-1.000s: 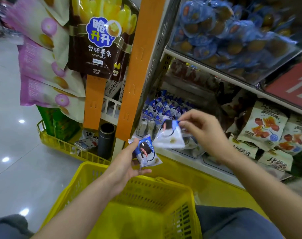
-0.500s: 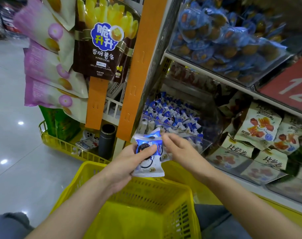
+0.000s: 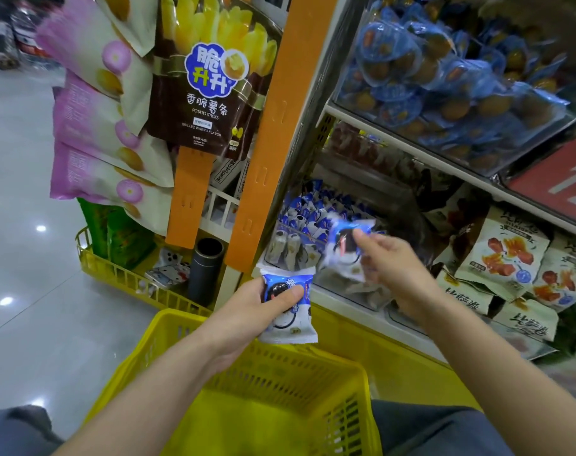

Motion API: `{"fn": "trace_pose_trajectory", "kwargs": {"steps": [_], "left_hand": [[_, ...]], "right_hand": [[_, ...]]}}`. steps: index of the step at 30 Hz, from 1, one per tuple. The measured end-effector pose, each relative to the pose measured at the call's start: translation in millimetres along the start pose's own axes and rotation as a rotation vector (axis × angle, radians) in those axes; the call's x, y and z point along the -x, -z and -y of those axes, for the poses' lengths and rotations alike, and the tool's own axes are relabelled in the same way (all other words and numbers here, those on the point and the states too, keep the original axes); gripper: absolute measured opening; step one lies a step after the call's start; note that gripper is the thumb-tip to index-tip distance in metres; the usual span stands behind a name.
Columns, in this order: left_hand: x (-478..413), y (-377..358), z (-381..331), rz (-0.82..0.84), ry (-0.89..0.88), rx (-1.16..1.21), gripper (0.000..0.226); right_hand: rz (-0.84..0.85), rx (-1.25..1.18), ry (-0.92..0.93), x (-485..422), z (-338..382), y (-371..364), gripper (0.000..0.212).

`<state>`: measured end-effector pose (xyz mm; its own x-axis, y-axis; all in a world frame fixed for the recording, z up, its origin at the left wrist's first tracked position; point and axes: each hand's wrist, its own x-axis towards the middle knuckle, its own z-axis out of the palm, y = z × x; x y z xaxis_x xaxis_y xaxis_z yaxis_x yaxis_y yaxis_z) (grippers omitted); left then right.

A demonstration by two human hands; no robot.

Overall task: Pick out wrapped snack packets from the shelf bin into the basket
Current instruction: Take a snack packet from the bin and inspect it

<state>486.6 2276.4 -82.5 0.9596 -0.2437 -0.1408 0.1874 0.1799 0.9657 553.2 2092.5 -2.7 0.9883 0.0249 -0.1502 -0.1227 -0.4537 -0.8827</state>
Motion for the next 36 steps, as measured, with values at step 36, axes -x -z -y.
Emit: {"fn": "trace_pose_trajectory", "kwargs": {"steps": [36], "left_hand": [[-19,1,14,-0.238,0.160,0.161,0.025]], "right_hand": [[0.009,0.797,-0.028,-99,-17,-3,0.040]]}}
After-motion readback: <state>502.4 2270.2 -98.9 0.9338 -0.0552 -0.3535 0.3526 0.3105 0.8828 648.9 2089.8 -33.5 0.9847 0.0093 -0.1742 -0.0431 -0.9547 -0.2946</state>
